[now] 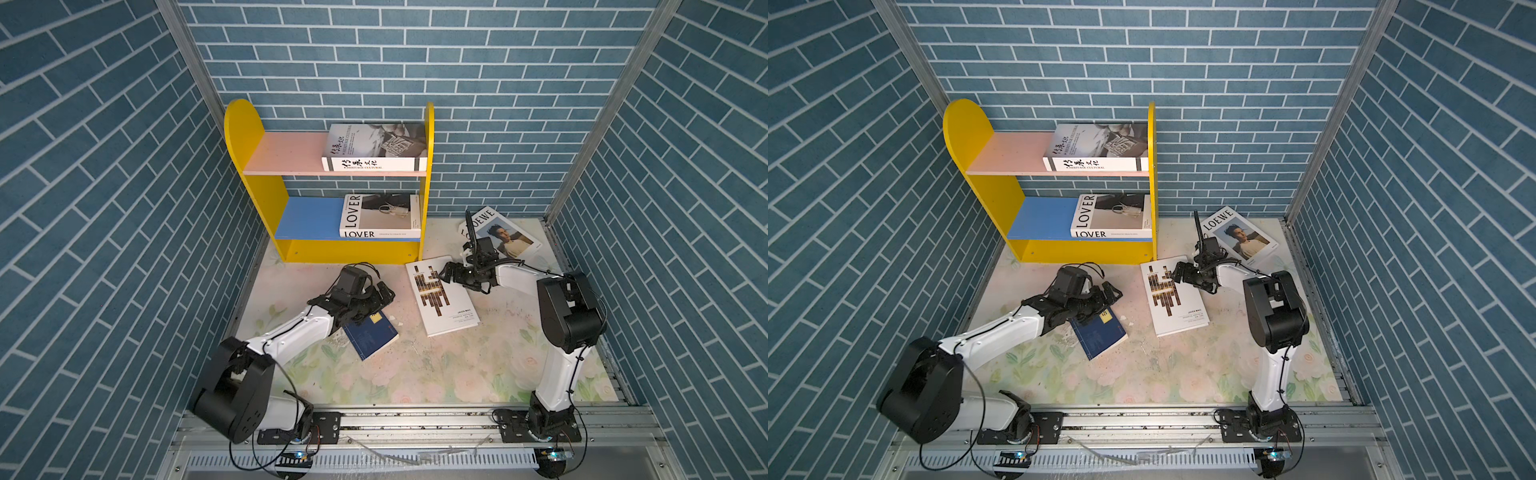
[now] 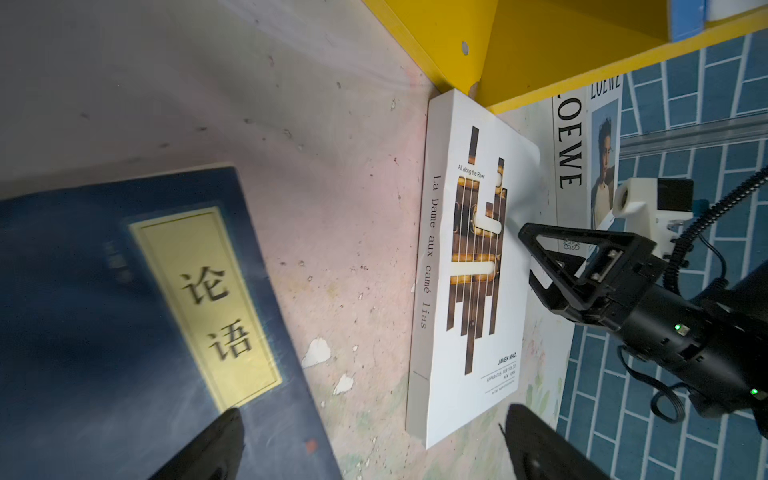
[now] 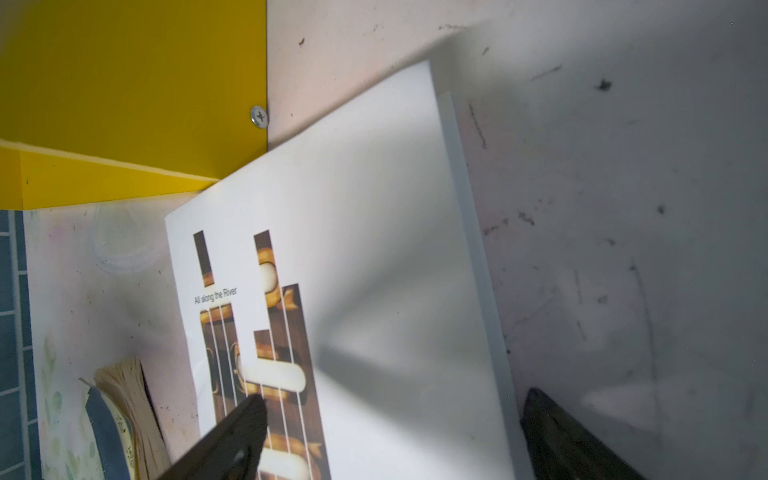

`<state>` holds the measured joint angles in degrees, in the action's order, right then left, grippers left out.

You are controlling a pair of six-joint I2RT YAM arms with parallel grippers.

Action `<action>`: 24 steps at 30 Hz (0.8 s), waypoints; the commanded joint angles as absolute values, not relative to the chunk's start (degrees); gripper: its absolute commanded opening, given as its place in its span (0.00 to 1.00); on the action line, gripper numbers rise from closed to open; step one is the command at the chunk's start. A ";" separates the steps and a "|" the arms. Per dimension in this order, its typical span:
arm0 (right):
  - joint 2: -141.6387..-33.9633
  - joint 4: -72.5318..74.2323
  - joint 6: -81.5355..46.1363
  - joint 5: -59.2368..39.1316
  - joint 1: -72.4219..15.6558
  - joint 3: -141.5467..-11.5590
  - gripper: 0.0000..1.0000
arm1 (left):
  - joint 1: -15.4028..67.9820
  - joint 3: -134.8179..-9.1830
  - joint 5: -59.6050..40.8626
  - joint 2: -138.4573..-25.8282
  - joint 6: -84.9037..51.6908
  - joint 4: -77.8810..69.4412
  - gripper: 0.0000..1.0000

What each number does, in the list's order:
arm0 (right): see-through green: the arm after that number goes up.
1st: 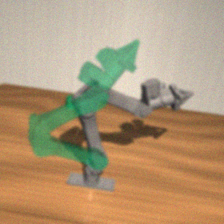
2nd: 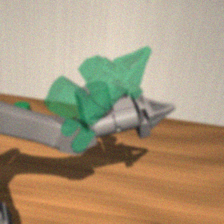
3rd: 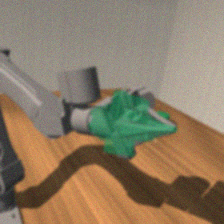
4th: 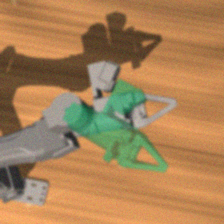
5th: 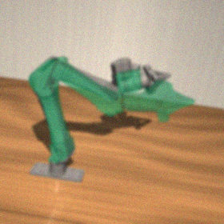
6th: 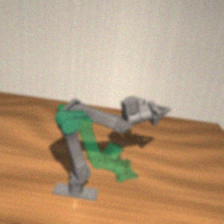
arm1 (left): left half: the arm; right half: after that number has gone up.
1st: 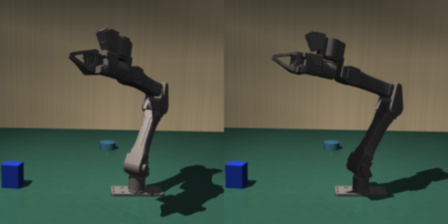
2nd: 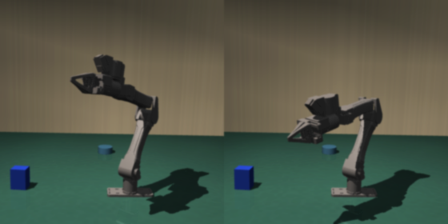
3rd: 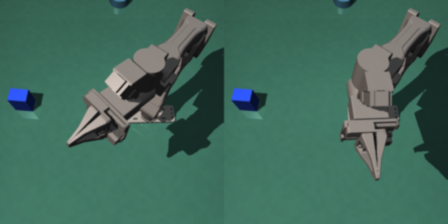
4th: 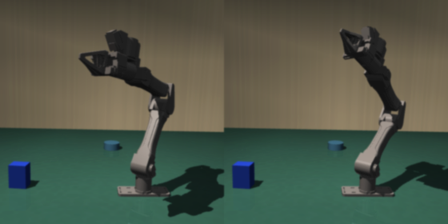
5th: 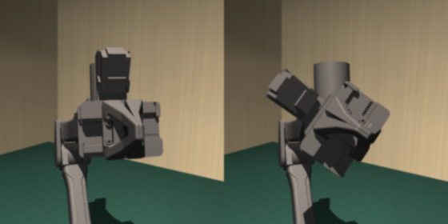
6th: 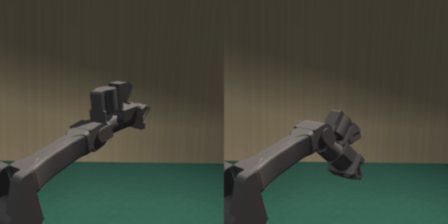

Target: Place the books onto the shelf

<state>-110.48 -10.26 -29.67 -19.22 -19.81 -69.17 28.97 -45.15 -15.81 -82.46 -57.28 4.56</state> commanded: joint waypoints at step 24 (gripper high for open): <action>-102.56 -14.82 -36.02 -20.32 -24.58 -61.91 0.93 | 38.11 -65.74 -14.43 -111.01 -66.09 0.84 0.95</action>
<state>-104.90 -14.00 -33.61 -18.72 -23.79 -63.90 36.99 -65.04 -14.37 -109.80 -65.30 -0.73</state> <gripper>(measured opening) 0.935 0.957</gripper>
